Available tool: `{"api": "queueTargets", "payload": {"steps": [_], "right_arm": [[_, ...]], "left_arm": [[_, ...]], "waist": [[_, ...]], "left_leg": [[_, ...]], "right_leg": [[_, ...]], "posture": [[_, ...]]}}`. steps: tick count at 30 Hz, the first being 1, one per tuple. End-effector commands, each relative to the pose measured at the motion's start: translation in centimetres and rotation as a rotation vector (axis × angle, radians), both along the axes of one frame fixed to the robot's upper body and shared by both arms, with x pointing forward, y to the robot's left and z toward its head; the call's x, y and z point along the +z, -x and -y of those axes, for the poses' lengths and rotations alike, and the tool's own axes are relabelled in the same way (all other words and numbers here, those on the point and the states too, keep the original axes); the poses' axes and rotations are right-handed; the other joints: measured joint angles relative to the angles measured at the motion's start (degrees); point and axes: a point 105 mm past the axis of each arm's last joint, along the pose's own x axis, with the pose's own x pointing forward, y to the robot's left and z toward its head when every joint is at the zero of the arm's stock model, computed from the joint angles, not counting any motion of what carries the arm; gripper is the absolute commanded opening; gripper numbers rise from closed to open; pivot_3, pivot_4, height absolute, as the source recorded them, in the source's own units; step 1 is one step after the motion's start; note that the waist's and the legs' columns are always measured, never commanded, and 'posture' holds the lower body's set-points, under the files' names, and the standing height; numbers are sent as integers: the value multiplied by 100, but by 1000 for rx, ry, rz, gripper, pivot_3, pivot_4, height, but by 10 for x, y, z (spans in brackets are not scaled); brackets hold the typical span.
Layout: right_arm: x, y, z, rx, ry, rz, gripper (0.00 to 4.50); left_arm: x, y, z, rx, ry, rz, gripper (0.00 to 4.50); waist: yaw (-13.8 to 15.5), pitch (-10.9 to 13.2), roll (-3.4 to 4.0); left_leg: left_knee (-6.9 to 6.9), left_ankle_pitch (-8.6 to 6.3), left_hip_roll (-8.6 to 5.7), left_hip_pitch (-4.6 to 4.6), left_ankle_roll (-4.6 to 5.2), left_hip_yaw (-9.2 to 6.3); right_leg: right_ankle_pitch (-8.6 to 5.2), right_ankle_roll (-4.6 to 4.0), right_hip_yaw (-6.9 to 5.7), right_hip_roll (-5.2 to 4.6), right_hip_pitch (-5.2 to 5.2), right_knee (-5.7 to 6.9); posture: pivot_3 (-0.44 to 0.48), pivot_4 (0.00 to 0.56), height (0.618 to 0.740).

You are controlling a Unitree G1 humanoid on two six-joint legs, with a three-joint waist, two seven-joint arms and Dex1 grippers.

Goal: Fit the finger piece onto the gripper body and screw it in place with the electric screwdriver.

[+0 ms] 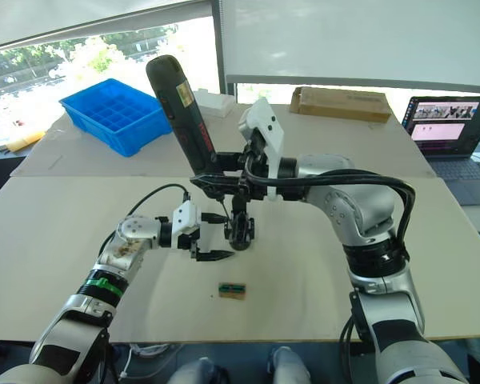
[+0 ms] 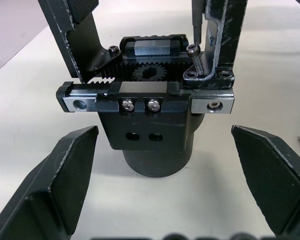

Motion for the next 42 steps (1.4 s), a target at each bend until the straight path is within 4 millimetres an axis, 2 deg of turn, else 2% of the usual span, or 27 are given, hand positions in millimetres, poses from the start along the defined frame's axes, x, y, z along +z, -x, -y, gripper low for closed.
{"api": "queueTargets", "payload": {"steps": [1, 42], "right_arm": [[17, 10, -1, 30, -39, 99, 1924], [23, 10, 0, 47, -14, 156, 1924]], "left_arm": [[9, 0, 1, -11, 4, 43, 4500], [6, 0, 0, -7, 1, 40, 4500]], "waist": [[0, 0, 0], [1, 0, 0]], "left_leg": [[0, 0, 0, 0, 0, 0], [0, 0, 0, 0, 0, 0]], "right_leg": [[0, 0, 0, 0, 0, 0], [0, 0, 0, 0, 0, 0]], "posture": [[0, 150, 738], [0, 150, 738]]}}
